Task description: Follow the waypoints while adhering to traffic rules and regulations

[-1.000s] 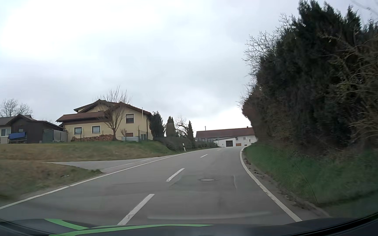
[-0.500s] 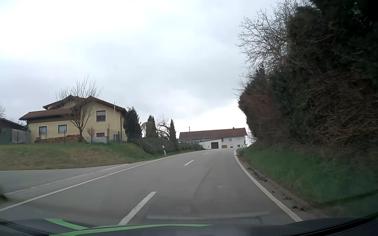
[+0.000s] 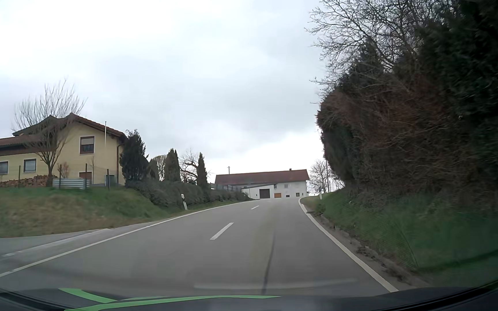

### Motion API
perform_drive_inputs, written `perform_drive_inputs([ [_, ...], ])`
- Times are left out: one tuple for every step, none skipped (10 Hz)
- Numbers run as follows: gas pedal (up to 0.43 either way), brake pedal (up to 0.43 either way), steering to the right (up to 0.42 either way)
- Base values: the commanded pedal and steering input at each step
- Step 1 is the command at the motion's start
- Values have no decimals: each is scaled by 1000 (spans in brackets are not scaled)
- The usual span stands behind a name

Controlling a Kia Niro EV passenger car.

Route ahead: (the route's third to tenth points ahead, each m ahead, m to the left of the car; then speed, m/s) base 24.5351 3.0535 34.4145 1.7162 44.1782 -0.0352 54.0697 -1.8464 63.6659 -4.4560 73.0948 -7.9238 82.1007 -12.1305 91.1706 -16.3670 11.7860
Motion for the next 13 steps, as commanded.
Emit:
perform_drive_inputs([
  [287, 0, 34],
  [287, 0, 30],
  [287, 0, 30],
  [287, 0, 29],
  [287, 0, 27],
  [287, 0, 27],
  [287, 0, 27],
  [287, 0, 26],
  [287, 0, 26],
  [299, 0, 26],
  [299, 0, 24],
  [299, 0, 20],
  [299, 0, 17],
])
